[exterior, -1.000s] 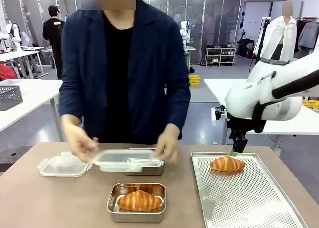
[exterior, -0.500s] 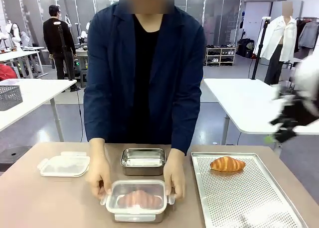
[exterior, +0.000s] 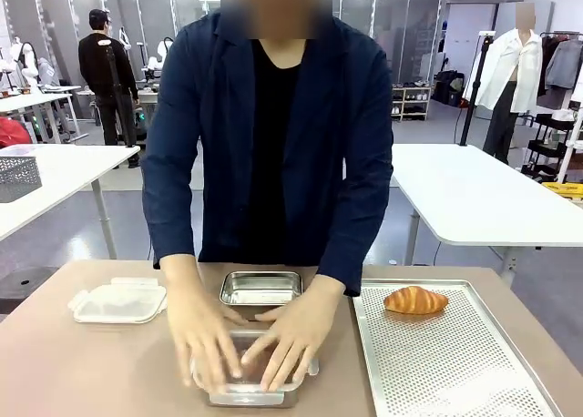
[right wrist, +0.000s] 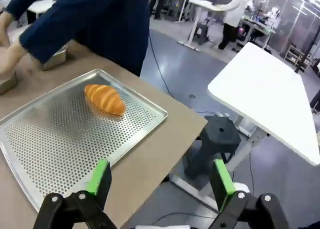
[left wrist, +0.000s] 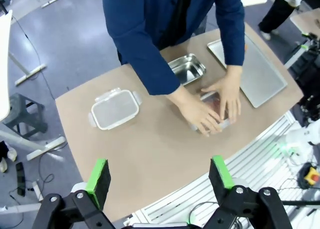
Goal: Place the bread into the airtight container.
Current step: Pick up a Butter Roll and place it into an empty Airtight Container.
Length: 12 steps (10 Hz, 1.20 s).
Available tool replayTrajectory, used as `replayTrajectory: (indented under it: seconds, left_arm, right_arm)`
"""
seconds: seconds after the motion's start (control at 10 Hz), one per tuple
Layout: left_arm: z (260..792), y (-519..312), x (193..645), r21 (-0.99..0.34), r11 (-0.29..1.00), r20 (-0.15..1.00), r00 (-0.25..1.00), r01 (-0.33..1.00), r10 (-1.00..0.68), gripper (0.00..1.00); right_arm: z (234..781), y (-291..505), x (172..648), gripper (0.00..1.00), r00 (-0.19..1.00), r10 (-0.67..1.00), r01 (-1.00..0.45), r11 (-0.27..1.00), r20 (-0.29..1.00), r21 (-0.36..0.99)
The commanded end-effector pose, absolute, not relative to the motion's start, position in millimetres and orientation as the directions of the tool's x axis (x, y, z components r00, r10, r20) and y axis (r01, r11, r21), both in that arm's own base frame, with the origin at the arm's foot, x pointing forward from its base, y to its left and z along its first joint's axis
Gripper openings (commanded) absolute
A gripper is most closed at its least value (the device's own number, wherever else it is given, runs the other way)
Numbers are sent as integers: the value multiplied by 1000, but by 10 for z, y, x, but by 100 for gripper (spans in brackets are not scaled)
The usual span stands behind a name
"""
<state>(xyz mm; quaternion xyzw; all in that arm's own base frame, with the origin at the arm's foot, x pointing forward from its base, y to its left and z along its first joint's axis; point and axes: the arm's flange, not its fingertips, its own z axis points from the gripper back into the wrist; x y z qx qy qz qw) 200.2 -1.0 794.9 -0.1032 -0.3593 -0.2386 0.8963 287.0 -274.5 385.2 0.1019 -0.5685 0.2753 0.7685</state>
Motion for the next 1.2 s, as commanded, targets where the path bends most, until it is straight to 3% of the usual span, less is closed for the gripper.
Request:
replayTrajectory:
  seconds: [0.0, 1.1]
  left_arm:
    - [7952, -13, 2003, -8, 858, 692, 622, 513, -366, 100]
    - [7952, -13, 2003, -8, 858, 692, 622, 513, -366, 100]
  right_arm:
    - [3586, -2660, 2891, 100, 184, 287, -549, 823, 940, -145]
    - [3623, -2781, 2829, 100, 194, 254, -534, 838, 948, -115]
